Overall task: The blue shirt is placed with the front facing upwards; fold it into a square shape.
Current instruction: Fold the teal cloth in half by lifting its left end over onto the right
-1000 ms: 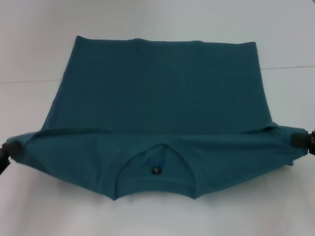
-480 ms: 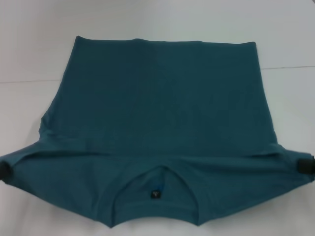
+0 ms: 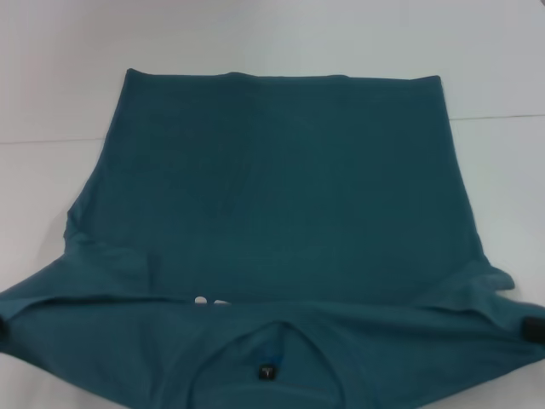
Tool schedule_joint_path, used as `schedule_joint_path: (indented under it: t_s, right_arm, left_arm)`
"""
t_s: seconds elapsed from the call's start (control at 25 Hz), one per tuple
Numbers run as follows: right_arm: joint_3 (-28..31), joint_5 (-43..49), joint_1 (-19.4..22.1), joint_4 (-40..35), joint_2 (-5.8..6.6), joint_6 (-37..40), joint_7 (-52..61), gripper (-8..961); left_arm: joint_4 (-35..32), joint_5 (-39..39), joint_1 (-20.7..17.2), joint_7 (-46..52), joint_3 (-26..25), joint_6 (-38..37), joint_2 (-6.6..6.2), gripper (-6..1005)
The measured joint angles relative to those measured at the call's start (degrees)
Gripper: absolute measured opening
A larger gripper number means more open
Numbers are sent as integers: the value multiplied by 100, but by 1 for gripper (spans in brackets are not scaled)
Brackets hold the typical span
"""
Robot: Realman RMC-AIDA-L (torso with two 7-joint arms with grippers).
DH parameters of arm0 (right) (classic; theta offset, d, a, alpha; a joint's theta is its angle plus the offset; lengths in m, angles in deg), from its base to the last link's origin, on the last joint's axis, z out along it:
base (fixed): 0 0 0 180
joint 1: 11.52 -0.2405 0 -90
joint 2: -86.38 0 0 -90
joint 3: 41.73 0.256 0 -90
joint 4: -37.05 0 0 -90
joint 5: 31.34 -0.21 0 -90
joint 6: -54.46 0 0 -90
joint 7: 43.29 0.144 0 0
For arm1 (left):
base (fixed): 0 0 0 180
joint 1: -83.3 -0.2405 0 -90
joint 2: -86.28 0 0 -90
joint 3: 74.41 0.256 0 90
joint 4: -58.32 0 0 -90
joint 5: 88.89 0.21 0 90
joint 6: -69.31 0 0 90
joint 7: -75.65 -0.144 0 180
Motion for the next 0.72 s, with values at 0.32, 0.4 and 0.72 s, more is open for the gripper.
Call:
schedule_joint_path:
  t_s: [0.32, 0.4, 0.72]
  right_arm:
    - [-354, -121, 285, 41, -29, 11, -180, 36]
    - [-440, -232, 405, 47, -29, 13, -239, 36]
    - [-659, -449, 772, 57, -21, 14, -401, 36]
  left_arm:
    - [-606, -113, -184, -428, 0, -266, -237, 30]
    - [-649, -110, -199, -463, 4, -274, -252, 30]
    - [-759, -75, -388, -787, 101, -629, -254, 29]
